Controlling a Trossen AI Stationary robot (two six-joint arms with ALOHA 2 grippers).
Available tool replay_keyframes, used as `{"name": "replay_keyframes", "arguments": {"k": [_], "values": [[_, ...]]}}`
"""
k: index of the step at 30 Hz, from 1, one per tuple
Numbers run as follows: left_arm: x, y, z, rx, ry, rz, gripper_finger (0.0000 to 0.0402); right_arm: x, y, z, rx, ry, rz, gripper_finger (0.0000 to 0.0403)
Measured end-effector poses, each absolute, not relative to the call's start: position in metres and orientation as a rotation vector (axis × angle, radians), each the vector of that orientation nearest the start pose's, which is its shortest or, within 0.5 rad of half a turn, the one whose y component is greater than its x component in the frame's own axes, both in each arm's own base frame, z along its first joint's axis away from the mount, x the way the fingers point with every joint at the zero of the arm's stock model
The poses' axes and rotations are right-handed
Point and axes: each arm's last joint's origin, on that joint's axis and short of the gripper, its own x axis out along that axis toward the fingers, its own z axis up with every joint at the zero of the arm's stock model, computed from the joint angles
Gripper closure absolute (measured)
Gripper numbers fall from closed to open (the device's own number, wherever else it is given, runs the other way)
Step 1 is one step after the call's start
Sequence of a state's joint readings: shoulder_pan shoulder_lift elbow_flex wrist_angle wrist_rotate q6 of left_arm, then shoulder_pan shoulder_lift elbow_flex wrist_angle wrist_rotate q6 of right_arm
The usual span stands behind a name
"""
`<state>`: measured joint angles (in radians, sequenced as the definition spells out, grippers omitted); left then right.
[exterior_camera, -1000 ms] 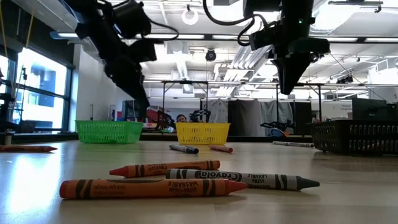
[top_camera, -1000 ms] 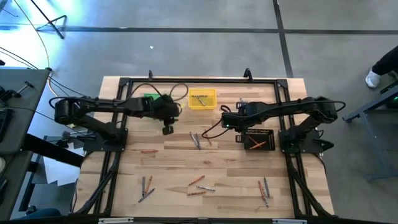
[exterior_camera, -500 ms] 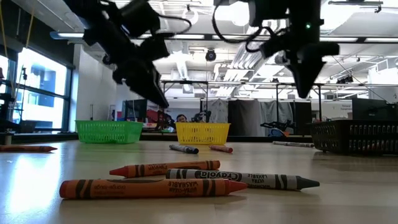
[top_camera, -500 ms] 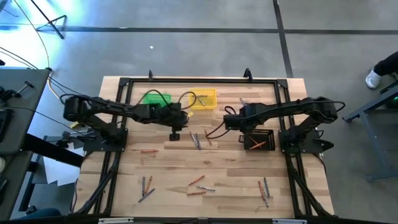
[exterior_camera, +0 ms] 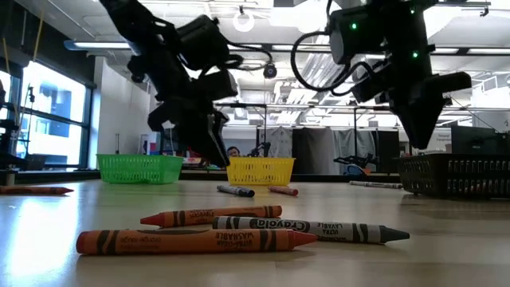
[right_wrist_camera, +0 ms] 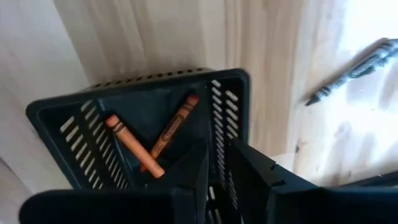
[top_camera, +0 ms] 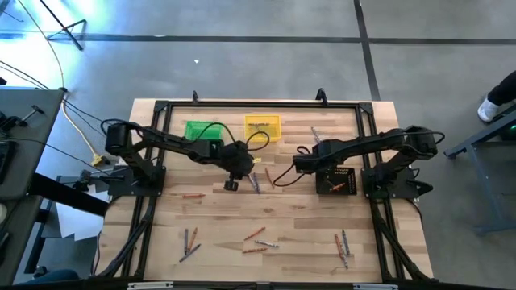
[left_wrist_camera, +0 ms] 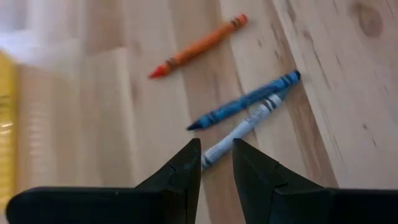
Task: Sort crayons
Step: Put the gray crayon into the yellow bin
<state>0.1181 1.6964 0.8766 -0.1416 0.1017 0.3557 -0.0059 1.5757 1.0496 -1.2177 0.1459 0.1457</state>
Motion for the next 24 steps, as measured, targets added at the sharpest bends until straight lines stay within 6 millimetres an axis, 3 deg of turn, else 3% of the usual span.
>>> {"name": "replay_keyframes", "arguments": {"k": [13, 24], "values": [[0.338, 0.030, 0.137, 0.434, 1.008, -0.294, 0.0321, 0.248, -0.005, 0.199, -0.024, 1.709, -0.212, 0.0341], [0.336, 0.029, 0.130, 0.388, 1.087, -0.354, 0.0321, 0.249, -0.006, 0.199, -0.048, 1.707, -0.183, 0.0341]]}}
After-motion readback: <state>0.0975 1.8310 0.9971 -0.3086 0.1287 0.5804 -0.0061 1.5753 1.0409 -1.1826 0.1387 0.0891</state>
